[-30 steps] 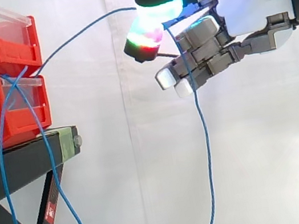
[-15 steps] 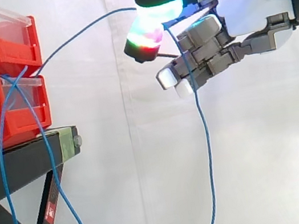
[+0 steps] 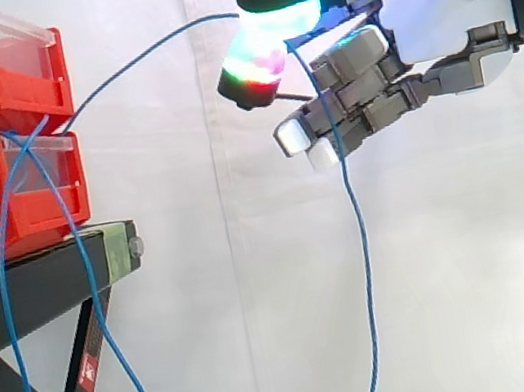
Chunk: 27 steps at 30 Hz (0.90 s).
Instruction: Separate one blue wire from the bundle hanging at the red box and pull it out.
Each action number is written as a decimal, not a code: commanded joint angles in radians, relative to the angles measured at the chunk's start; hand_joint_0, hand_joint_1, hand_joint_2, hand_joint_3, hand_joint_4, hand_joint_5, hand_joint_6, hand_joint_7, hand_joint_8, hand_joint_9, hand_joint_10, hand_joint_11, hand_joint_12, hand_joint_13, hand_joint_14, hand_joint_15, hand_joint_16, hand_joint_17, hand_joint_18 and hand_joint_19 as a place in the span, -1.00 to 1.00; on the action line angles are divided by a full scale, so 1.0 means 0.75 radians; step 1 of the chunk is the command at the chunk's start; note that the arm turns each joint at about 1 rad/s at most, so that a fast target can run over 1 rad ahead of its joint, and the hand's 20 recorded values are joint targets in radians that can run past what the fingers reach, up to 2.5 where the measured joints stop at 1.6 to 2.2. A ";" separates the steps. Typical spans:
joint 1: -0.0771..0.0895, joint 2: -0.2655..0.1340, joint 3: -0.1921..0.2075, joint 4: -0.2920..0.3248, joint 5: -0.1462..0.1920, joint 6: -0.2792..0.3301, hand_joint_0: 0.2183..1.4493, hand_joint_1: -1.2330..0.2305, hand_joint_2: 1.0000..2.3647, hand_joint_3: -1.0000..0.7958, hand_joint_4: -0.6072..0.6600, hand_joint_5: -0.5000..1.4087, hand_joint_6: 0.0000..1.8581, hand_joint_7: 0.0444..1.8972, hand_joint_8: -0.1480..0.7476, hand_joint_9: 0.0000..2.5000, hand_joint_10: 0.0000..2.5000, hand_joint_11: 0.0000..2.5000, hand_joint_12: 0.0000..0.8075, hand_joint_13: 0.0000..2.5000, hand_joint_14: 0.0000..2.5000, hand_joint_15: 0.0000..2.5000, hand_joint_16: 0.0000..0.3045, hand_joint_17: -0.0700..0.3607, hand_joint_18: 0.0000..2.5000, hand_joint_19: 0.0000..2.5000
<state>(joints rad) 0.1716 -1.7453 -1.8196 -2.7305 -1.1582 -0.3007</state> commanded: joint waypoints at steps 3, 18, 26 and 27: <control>0.000 -0.001 0.000 0.000 0.000 0.000 -0.36 -0.34 -1.00 0.43 -0.24 -0.57 -0.07 0.35 0.10 0.12 -0.99 0.26 0.11 -0.33 -0.98 -0.35 -0.60 -0.04 -0.48 -0.56; 0.000 -0.001 0.000 0.000 0.000 0.000 -0.37 -0.33 -1.00 0.42 -0.24 -0.57 -0.07 0.33 0.10 0.10 -0.99 0.26 0.10 -0.35 -0.98 -0.36 -0.60 -0.04 -0.49 -0.55; 0.000 -0.001 0.000 0.000 0.000 0.000 -0.37 -0.33 -0.99 0.42 -0.24 -0.57 -0.07 0.33 0.12 0.10 -0.99 0.26 0.11 -0.35 -0.98 -0.36 -0.60 -0.05 -0.50 -0.55; 0.000 -0.001 0.000 0.000 0.000 0.000 -0.36 -0.33 -0.99 0.42 -0.24 -0.57 -0.07 0.34 0.11 0.10 -0.99 0.25 0.10 -0.36 -0.98 -0.36 -0.60 -0.05 -0.50 -0.55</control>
<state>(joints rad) 0.1718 -1.7455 -1.8193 -2.7305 -1.1582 -0.3007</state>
